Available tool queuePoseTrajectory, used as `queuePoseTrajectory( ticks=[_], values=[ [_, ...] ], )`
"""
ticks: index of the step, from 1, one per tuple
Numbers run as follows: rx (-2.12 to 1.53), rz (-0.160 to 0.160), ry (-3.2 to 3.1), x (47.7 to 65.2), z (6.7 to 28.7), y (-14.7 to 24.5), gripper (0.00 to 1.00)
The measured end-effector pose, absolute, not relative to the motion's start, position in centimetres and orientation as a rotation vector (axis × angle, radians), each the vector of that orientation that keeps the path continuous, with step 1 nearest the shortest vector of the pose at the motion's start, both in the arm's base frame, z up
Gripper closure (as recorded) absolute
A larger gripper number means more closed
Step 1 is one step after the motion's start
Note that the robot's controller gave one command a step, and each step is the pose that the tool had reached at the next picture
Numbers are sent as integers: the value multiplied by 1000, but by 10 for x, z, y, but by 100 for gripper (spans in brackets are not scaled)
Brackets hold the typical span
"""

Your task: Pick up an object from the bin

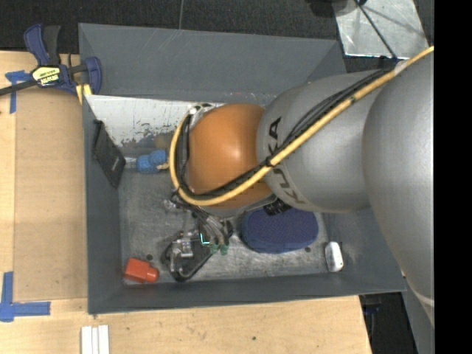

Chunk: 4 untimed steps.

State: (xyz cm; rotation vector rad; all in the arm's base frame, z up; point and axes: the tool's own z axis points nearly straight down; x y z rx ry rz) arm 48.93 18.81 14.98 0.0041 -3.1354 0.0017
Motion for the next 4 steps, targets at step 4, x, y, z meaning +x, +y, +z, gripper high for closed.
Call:
queuePoseTrajectory(
  ticks=[4],
  values=[
    [474,-1,-3119,489,75,76,0]
  ],
)
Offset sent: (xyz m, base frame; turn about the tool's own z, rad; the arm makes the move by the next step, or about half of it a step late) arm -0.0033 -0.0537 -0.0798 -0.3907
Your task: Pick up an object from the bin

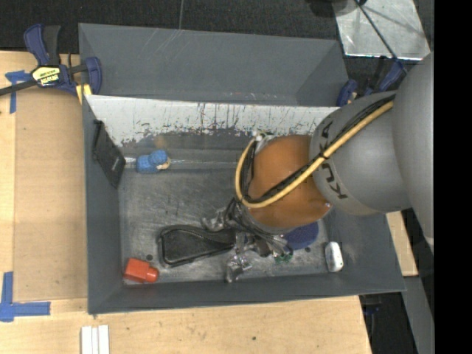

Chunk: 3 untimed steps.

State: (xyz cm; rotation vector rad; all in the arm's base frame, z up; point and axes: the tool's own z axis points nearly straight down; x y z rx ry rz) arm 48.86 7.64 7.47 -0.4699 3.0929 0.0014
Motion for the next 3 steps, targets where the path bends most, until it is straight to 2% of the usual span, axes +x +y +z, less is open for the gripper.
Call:
queuePoseTrajectory(
  ticks=[1,2,3],
  values=[
    [-468,1,3100,490,76,76,0],
    [-461,2,3086,494,79,77,100],
    [-461,-2,3103,495,180,76,100]
  ],
)
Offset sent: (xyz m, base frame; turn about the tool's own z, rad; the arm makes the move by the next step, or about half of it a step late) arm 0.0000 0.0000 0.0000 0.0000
